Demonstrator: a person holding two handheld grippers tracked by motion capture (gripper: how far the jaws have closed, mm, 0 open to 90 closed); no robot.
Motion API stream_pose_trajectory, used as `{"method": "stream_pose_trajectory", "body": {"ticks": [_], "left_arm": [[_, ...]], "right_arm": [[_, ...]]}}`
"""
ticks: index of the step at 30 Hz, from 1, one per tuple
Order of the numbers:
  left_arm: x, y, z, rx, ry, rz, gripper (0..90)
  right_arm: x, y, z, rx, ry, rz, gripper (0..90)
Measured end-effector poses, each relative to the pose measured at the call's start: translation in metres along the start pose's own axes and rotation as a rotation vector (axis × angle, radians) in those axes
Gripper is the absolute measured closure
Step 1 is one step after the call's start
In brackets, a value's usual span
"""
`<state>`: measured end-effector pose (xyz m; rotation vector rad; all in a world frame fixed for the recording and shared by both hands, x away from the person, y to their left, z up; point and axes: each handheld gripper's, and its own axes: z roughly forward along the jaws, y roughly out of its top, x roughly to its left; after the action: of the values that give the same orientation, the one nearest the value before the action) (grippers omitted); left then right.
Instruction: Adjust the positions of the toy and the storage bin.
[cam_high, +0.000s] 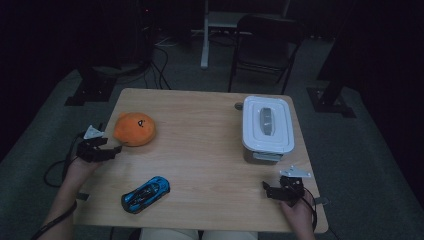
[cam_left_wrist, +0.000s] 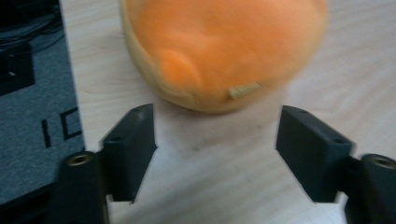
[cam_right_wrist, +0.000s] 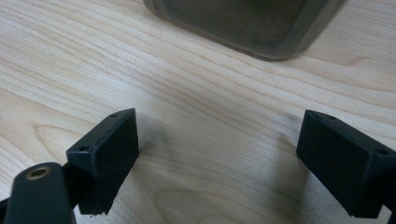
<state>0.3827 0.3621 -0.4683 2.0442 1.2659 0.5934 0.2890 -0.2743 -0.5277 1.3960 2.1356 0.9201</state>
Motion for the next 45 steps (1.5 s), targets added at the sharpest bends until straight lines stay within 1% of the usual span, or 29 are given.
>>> {"method": "stream_pose_trajectory", "body": {"ticks": [2, 3, 5, 6, 7, 9, 10, 13, 15, 16, 17, 18, 20, 21, 22, 24, 26, 32, 34, 36, 37, 38, 39, 40, 41, 42, 43, 44, 45], "left_arm": [[0.003, 0.004, 0.004, 0.003, 0.029, 0.002, 34.6], [0.006, 0.006, 0.006, 0.007, 0.023, 0.001, 39.7], [0.009, 0.009, 0.01, 0.012, 0.042, 0.004, 43.3], [0.011, 0.011, 0.012, 0.022, 0.037, 0.005, 43.4], [0.012, 0.013, 0.015, 0.025, 0.047, 0.006, 43.4], [0.014, 0.015, 0.019, 0.034, 0.045, 0.016, 48.6], [0.014, 0.016, 0.02, 0.042, 0.057, 0.022, 52.4], [0.015, 0.017, 0.025, 0.05, 0.045, 0.024, 53.6], [0.013, 0.017, 0.026, 0.047, 0.031, 0.025, 62.6], [0.012, 0.016, 0.026, 0.052, 0.026, 0.026, 62.6], [0.01, 0.015, 0.025, 0.048, 0.026, 0.029, 67.0], [0.009, 0.015, 0.025, 0.048, 0.026, 0.03, 69.0], [0.005, 0.013, 0.022, 0.05, 0.025, 0.031, 70.7], [0.003, 0.012, 0.021, 0.051, 0.025, 0.025, 74.1], [0.002, 0.01, 0.02, 0.054, 0.024, 0.015, 74.1], [-0.004, 0.008, 0.018, 0.063, 0.033, 0.014, 76.2], [-0.01, 0.005, 0.016, 0.073, 0.033, 0.002, 80.8], [-0.034, 0.003, 0.009, 0.076, 0.02, -0.007, 84.1], [-0.041, 0.003, 0.006, 0.079, -0.001, -0.019, 84.8], [-0.052, 0.002, 0.002, 0.082, 0.001, -0.029, 84.7], [-0.057, 0.001, 0.001, 0.084, -0.021, -0.048, 84.7], [-0.064, 0.0, -0.002, 0.078, -0.032, -0.053, 84.7], [-0.079, -0.002, -0.007, 0.084, -0.033, -0.04, 84.6], [-0.079, -0.002, -0.007, 0.084, -0.033, -0.04, 84.6], [-0.084, -0.003, -0.008, 0.085, -0.045, -0.061, 84.6], [-0.09, -0.005, -0.009, 0.095, -0.056, -0.07, 84.4], [-0.094, -0.007, -0.009, 0.102, -0.061, -0.062, 84.1], [-0.098, -0.009, -0.009, 0.11, -0.066, -0.068, 83.5], [-0.102, -0.011, -0.01, 0.117, -0.082, -0.07, 82.8]], "right_arm": [[0.0, 0.0, 0.0, 0.0, 0.0, 0.0, 12.4], [0.0, 0.0, 0.0, 0.0, 0.0, 0.0, 12.4], [0.0, 0.0, 0.0, 0.0, 0.0, 0.0, 12.4], [0.0, 0.0, 0.0, 0.0, 0.0, 0.0, 12.4], [0.0, 0.0, 0.0, 0.0, 0.0, 0.0, 12.4], [0.0, 0.0, 0.0, 0.0, -0.001, 0.002, 12.4], [0.0, 0.0, 0.0, 0.0, -0.002, 0.002, 12.4], [0.0, 0.0, 0.0, 0.0, -0.002, 0.002, 12.4], [0.0, 0.0, 0.0, 0.0, -0.002, 0.002, 12.4], [0.0, 0.0, 0.0, 0.0, -0.002, 0.002, 12.4], [0.0, 0.0, 0.0, 0.0, -0.003, 0.002, 12.4], [0.0, 0.0, 0.0, 0.0, -0.002, 0.002, 12.4], [0.0, 0.0, 0.0, 0.0, -0.002, 0.002, 12.4], [0.0, 0.0, 0.0, 0.0, -0.002, 0.002, 12.4], [0.0, 0.0, 0.0, 0.0, -0.002, 0.002, 12.4], [0.0, 0.0, 0.0, 0.0, -0.002, 0.002, 12.4], [0.0, 0.0, 0.0, 0.0, -0.002, 0.002, 12.4], [0.0, 0.0, 0.0, 0.0, -0.002, 0.002, 12.4], [0.0, 0.0, 0.0, 0.0, -0.002, 0.002, 12.4], [0.0, 0.0, 0.0, 0.0, -0.002, 0.002, 12.4], [0.0, 0.0, 0.0, 0.0, -0.002, 0.002, 12.4], [0.0, 0.0, 0.0, 0.0, -0.003, 0.002, 12.4], [0.0, 0.0, 0.0, 0.0, -0.003, 0.002, 12.4], [0.0, 0.0, 0.0, 0.0, -0.003, 0.002, 12.4], [0.0, 0.0, 0.0, 0.0, -0.002, 0.002, 12.4], [0.0, 0.0, 0.0, 0.0, -0.003, 0.002, 12.4], [0.0, 0.0, 0.0, 0.0, -0.003, 0.002, 12.4], [0.0, 0.0, 0.0, 0.0, -0.002, 0.002, 12.4], [0.0, 0.0, 0.0, 0.0, -0.003, 0.002, 12.4]]}}
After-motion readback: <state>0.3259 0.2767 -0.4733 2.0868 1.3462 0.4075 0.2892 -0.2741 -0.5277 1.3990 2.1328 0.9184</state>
